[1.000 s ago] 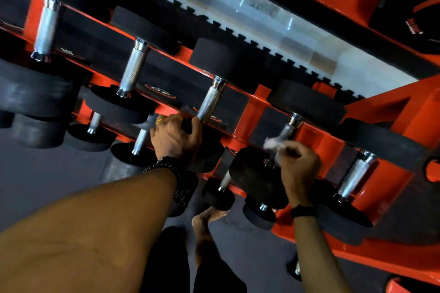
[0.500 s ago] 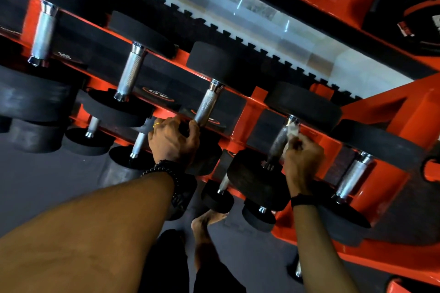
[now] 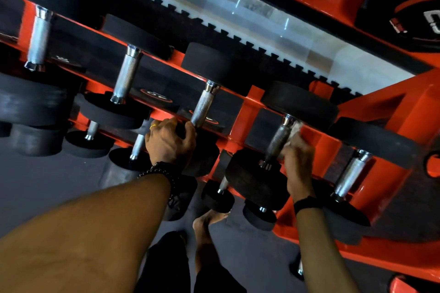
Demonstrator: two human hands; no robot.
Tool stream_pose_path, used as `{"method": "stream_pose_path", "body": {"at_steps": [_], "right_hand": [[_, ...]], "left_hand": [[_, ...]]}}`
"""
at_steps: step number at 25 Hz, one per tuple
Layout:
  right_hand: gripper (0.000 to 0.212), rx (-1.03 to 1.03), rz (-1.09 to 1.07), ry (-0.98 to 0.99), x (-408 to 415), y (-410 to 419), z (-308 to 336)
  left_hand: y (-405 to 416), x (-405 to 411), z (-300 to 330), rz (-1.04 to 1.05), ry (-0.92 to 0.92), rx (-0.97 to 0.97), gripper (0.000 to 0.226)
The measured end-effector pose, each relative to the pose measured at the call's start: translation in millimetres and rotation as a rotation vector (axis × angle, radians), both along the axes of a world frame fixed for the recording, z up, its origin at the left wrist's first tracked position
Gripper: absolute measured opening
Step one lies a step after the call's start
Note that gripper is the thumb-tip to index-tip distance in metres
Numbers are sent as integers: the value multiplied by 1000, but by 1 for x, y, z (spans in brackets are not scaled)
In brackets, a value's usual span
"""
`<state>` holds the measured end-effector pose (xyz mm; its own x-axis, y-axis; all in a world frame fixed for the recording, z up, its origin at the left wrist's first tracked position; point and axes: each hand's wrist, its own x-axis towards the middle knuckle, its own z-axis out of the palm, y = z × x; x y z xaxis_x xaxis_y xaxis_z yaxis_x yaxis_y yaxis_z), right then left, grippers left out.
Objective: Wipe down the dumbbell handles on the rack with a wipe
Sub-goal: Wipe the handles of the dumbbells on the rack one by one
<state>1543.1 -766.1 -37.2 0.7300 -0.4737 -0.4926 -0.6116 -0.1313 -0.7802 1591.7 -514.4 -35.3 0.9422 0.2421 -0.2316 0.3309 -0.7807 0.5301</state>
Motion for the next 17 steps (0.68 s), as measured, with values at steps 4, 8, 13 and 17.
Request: {"method": "stream_pose_path", "body": {"at_steps": [4, 8, 13, 17], "right_hand": [[45, 292, 92, 123, -9, -10, 5], [47, 354, -18, 29, 12, -25, 0], [44, 494, 31, 222, -3, -28, -7], [37, 681, -135, 155, 29, -32, -7]], "left_hand": [[0, 0, -2, 12, 0, 15, 37], [-3, 0, -1, 25, -22, 7, 35], [-2, 0, 1, 20, -15, -1, 37], [-3, 0, 1, 10, -32, 0, 40]]}}
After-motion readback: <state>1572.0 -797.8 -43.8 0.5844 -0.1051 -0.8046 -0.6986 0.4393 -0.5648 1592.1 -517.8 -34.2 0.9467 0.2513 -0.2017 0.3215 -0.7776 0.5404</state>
